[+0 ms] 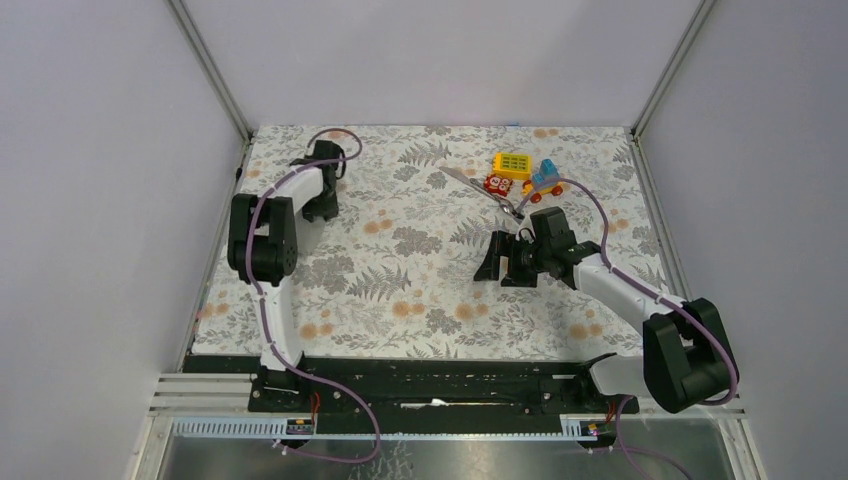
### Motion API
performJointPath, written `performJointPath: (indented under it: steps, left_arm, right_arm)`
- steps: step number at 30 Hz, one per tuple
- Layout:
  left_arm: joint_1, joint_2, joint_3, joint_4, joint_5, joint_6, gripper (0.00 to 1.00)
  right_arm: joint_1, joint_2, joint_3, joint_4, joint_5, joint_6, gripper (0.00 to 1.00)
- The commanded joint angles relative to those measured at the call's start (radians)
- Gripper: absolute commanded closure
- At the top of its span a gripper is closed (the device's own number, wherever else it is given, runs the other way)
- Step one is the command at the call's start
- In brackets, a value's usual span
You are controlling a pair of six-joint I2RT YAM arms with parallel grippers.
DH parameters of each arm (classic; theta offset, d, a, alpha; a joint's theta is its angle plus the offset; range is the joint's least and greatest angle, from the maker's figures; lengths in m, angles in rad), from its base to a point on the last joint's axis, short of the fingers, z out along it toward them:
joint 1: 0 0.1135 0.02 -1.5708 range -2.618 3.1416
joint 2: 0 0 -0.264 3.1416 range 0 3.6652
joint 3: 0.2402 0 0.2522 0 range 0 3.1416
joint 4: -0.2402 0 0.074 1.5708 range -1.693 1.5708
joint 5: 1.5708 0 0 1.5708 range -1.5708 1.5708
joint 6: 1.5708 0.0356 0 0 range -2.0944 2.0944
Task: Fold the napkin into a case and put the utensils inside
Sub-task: Move the smaller rectangle folded napkin to the center of the board.
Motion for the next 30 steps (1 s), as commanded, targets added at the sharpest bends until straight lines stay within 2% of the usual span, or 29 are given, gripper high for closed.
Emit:
performJointPath:
  steps: [1,3,7,14,19,22,24,28,30]
  left_arm:
    - [0.084,0.123,0.107,-0.067,-0.043,0.146,0.56]
    - [0.107,0.142,0.131,-0.086,-0.102,0.167,0.56]
    - [0.170,0.114,0.114,-0.062,-0.081,0.189,0.56]
    - [0.175,0.057,0.077,-0.044,-0.045,0.206,0.54]
    - [0.166,-0.058,0.078,-0.064,-0.023,0.170,0.42]
    - [0.147,-0.175,0.094,-0.077,0.079,0.120,0.38]
    - [0.138,-0.276,0.084,-0.074,0.220,0.065,0.37]
    - [0.102,-0.479,-0.032,0.004,0.453,-0.031,0.35]
    - [0.082,-0.576,-0.111,0.054,0.534,-0.062,0.24]
  right_arm:
    - [-0.005,-0.049,0.009,0.010,-0.048,-0.020,0.10]
    - [-0.006,-0.052,0.016,-0.002,-0.050,-0.030,0.10]
    - [-0.005,-0.046,0.019,-0.011,-0.063,-0.034,0.10]
    - [-0.006,-0.054,0.039,-0.062,-0.063,-0.047,0.10]
    - [-0.005,-0.092,0.060,-0.114,-0.035,-0.060,0.10]
    - [-0.005,-0.117,0.056,-0.124,0.015,-0.060,0.09]
    - [-0.005,-0.120,0.058,-0.124,0.073,-0.047,0.08]
    - [-0.007,-0.080,0.069,-0.070,0.247,0.045,0.05]
    - [-0.019,-0.034,0.104,-0.053,0.342,0.117,0.02]
